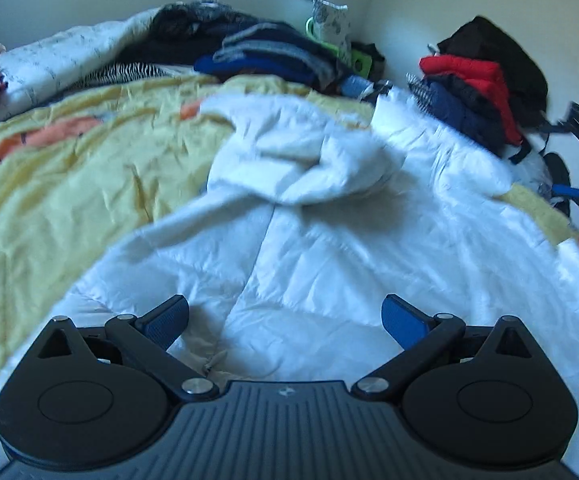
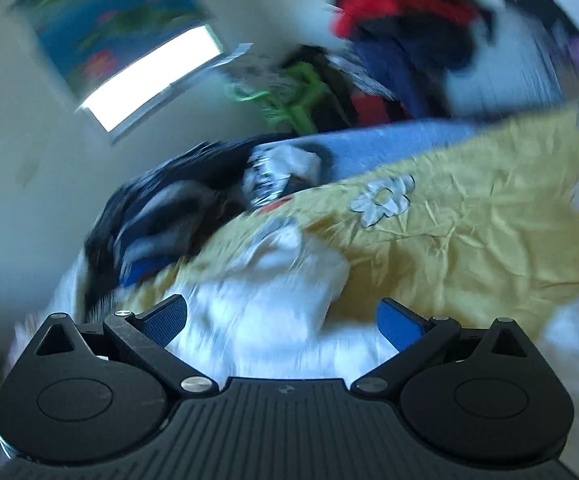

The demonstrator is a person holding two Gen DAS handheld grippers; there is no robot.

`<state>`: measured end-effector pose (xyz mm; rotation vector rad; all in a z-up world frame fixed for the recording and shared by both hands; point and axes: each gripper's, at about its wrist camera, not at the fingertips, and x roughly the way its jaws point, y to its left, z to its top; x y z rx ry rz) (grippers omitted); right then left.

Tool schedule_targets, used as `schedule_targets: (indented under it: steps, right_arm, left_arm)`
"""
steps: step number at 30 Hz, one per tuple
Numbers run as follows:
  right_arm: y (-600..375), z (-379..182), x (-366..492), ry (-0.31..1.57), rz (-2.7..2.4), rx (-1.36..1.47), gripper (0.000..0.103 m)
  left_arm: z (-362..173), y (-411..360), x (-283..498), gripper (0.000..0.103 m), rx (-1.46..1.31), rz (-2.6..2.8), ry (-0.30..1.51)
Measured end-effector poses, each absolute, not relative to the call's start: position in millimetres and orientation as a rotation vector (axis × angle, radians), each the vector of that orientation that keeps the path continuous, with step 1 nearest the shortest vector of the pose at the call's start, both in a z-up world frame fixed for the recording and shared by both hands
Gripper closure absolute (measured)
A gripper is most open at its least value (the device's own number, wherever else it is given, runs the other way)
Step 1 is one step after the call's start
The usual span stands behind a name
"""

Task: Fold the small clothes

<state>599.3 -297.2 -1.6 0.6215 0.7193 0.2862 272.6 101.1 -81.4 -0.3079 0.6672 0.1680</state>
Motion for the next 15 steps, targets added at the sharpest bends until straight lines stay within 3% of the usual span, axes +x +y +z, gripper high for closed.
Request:
schedule_targets:
  steps: [5,7,12,15]
  right_arm:
    - [-292.7,-73.5,698.7,0.912,0.296,0.847,0.007]
    - [-280.0,-89.4,716.2,0.97,0.303,0.823,0.015]
    - [-263.6,-119.2,740.8,0.994,0.396,0.871,0.03]
    - [-266.4,-131.5,748.6,0.965,0.424,0.992,0.03]
  left_arm:
    - [-98.4,90.6,268.9,0.0,-0.245,0.172,0.627]
    - [-99.9,98.3,265.5,0.0,-0.303,0.148,0.605]
    - [-102.1,109.6,263.2,0.0,-0.397,0.117,0.567]
    - [-102.1,108.4,264.1,0.0,-0.396,0.118,0.567]
